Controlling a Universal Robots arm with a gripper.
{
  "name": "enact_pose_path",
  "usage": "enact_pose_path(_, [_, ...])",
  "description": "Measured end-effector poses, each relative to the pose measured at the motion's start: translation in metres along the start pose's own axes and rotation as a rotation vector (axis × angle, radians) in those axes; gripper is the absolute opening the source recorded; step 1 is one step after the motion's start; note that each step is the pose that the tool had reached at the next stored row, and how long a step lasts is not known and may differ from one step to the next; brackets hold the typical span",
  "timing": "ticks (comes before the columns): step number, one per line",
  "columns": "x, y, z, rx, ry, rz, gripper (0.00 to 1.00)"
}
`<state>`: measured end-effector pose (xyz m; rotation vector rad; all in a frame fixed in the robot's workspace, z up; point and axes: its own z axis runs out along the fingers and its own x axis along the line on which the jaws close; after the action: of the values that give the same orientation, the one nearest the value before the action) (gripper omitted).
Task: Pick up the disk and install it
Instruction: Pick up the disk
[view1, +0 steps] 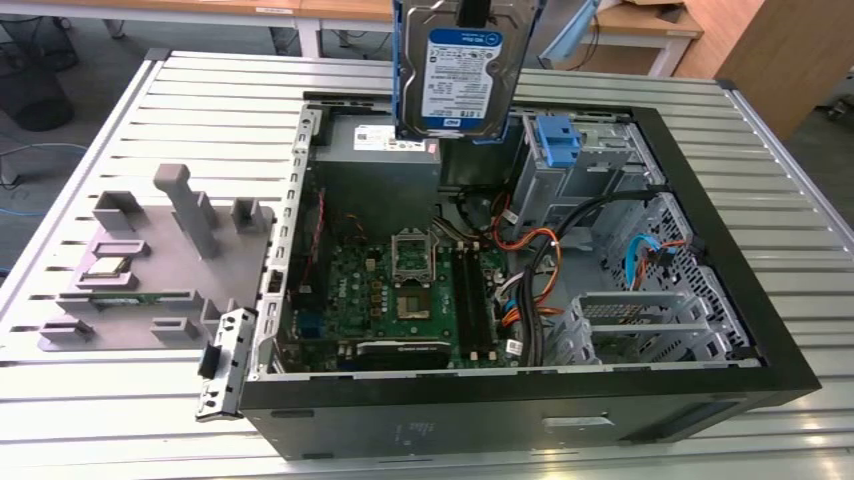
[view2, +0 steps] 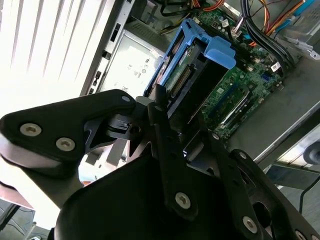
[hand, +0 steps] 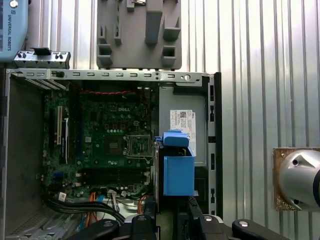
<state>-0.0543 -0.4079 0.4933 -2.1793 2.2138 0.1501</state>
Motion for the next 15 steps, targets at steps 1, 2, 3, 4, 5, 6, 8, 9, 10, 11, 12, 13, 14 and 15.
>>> enact_pose_path(1, [0.0012,0.0,-0.0001,0.0,0.0,0.0,0.35])
enact_pose_path(2, [0.0023,-0.0001,-0.0002,-0.0001,0.0001,0.0,0.35])
enact_pose_path(3, [0.0034,-0.0001,-0.0003,-0.0001,0.0001,0.0,0.35])
enact_pose_path(4, [0.0046,-0.0002,-0.0004,-0.0001,0.0001,0.0,0.35])
enact_pose_path(5, [0.0057,-0.0002,-0.0005,-0.0001,0.0001,0.0,0.35])
enact_pose_path(6, [0.0069,-0.0003,-0.0006,-0.0001,0.0001,0.0,0.35])
enact_pose_path(8, [0.0094,-0.0004,-0.0008,0.0,0.0,0.0,0.35])
enact_pose_path(9, [0.0108,-0.0005,-0.0009,0.0,0.0001,0.0,0.35])
enact_pose_path(10, [0.0121,-0.0005,-0.001,0.0,0.0001,0.0,0.35])
enact_pose_path(11, [0.0136,-0.0006,-0.0012,-0.0001,0.0001,0.0,0.35])
enact_pose_path(12, [0.0151,-0.0007,-0.0012,0.0,0.0001,0.0,0.35])
enact_pose_path(13, [0.0166,-0.0007,-0.0013,0.0,0.0,0.0,0.35])
enact_pose_path(14, [0.0181,-0.0008,-0.0015,-0.0001,0.0001,0.0,0.35])
enact_pose_path(15, [0.0196,-0.0009,-0.0016,-0.0001,0.0001,0.0,0.35])
